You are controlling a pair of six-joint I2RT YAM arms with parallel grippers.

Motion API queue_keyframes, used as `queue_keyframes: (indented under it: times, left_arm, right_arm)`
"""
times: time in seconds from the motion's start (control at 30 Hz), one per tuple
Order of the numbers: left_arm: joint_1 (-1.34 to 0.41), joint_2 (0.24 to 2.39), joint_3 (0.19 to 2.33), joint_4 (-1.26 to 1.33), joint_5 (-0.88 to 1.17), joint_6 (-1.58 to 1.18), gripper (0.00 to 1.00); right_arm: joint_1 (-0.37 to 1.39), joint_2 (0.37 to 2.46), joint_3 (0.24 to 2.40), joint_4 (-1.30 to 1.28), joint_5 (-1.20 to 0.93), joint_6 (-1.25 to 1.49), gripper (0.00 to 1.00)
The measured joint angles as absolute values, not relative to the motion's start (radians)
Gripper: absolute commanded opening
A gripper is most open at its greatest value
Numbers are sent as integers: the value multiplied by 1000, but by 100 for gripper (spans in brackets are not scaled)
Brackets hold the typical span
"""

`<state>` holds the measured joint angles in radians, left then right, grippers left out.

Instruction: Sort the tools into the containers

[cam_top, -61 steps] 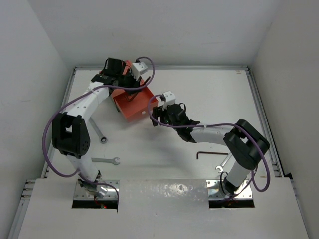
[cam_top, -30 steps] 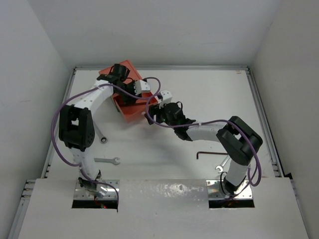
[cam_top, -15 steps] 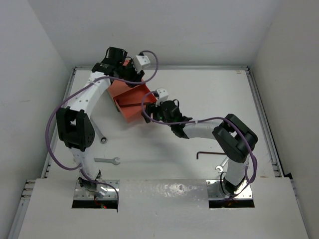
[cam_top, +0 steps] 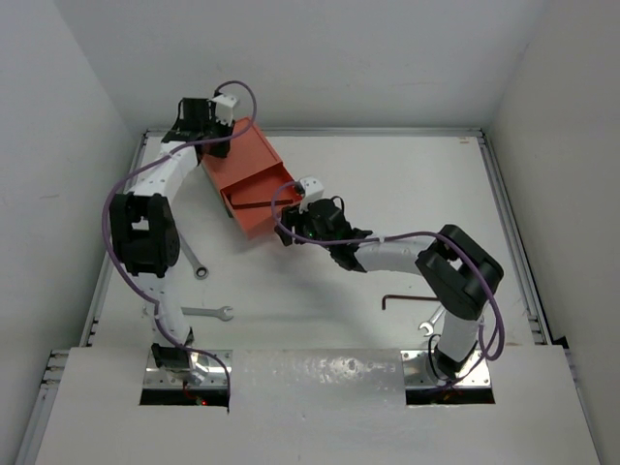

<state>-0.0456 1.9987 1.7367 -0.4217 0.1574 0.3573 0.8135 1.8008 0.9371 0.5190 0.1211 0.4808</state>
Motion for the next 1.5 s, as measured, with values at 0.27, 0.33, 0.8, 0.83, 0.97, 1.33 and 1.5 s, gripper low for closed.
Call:
queue_keyframes:
  times: [0.27, 0.33, 0.8, 0.83, 0.97, 1.33, 1.5]
  left_arm:
    - [-59, 1979, 1630, -242, 131, 313, 22]
    - [-59, 1970, 1601, -205, 139, 306, 22]
    - [-56, 1961, 1562, -139, 181, 304, 23]
    - [-56, 1961, 1562, -139, 183, 305, 23]
    - [-56, 1961, 1567, -145, 194, 305, 24]
    - [-57, 1984, 1670, -310, 253, 320, 29]
    - [-57, 1984, 1672, -316, 271, 316, 30]
  right_arm:
    - [816, 1955, 1089, 490, 120, 448, 60]
    - [816, 1998, 1153, 474, 121, 431, 60]
    - [821, 2025, 1155, 511, 144, 384, 57]
    - [821, 2012, 1132, 504, 147, 381, 58]
    - [821, 1942, 1085, 460, 173, 371, 66]
    - [590, 1541, 969, -31, 204, 495, 77]
    - [465, 1262, 719, -393, 443, 800, 82]
